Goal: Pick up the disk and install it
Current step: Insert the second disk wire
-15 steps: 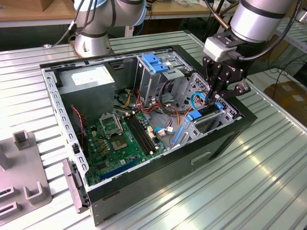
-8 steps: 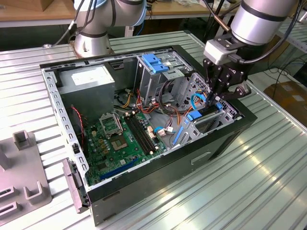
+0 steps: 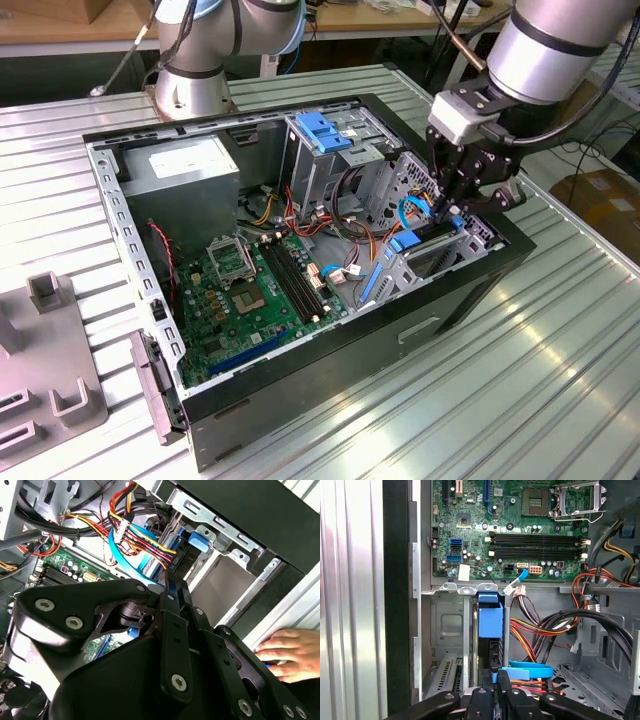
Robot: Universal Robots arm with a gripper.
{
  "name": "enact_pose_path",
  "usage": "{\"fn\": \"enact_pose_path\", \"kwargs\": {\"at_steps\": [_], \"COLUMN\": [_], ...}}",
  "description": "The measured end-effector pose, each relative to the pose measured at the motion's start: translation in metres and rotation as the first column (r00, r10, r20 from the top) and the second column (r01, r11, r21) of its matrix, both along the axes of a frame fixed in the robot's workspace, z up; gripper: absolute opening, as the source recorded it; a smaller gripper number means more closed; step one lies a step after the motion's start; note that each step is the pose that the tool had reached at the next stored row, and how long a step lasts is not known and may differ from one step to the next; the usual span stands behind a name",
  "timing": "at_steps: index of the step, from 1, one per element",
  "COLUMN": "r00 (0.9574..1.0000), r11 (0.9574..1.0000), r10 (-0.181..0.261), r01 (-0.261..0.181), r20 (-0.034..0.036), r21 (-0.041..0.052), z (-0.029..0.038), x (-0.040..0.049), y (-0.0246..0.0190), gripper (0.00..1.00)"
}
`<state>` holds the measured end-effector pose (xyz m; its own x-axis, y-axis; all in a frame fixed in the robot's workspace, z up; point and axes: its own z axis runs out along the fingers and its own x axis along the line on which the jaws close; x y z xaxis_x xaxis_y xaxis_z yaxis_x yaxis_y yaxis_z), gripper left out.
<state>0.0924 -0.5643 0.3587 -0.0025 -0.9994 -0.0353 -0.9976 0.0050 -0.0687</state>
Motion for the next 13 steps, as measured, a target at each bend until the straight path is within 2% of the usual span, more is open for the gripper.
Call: {"fn": "enact_pose_path", "kwargs": {"at_steps": [3, 5, 8, 13], "r00": [1.0, 1.0, 1.0, 1.0], "r11": [0.9995, 0.9991, 0.999, 0.999], "r10": [0.0, 0.0, 0.0, 0.0], "r01": [0.0, 0.0, 0.0, 0.0], "r20": [0.0001, 0.0001, 0.0011, 0.0037], "r21": [0.0322, 0.0433, 0.0454, 0.0453], "z": [-0.0006, -0.0013, -0.0029, -0.0058], "x": [-0.0001, -0.0001, -0.0001, -0.0001], "y": [-0.003, -0.0049, -0.0078, -0.0079], "gripper": [0.16, 0.16, 0.16, 0.16]}}
